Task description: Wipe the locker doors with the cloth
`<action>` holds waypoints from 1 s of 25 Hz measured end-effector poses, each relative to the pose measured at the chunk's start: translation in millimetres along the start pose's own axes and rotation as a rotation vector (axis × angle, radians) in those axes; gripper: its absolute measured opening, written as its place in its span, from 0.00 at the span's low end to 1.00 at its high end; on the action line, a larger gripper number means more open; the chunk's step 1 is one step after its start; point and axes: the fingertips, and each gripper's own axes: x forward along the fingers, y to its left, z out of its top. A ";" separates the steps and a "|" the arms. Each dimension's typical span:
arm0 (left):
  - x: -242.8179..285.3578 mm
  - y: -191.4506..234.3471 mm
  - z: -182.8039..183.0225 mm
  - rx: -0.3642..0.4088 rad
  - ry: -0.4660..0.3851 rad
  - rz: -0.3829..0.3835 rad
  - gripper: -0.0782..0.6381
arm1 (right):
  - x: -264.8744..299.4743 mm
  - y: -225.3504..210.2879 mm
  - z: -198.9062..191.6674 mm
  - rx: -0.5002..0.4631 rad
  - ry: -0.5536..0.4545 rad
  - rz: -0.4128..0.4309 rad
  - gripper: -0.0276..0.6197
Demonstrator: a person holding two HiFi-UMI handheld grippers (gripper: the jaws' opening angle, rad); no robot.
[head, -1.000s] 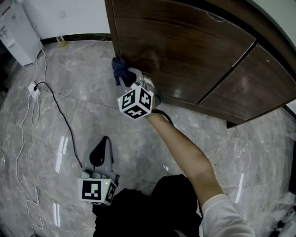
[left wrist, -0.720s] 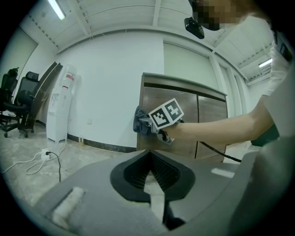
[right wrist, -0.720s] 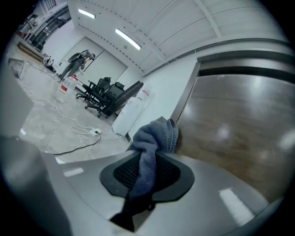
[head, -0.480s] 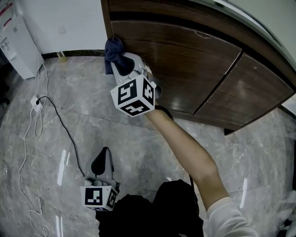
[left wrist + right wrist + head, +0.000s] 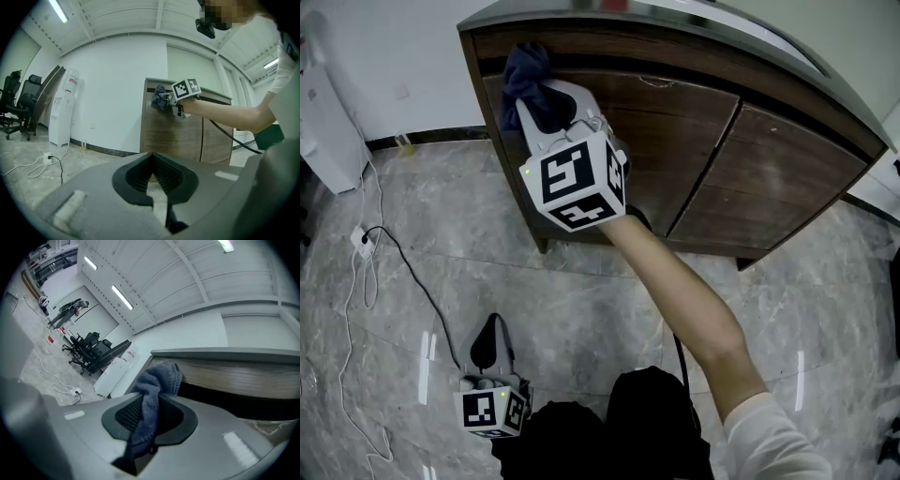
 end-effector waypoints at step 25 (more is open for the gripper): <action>12.7 -51.6 19.3 0.035 -0.015 -0.025 0.11 | -189.1 -191.0 -69.8 -0.173 0.210 -0.258 0.16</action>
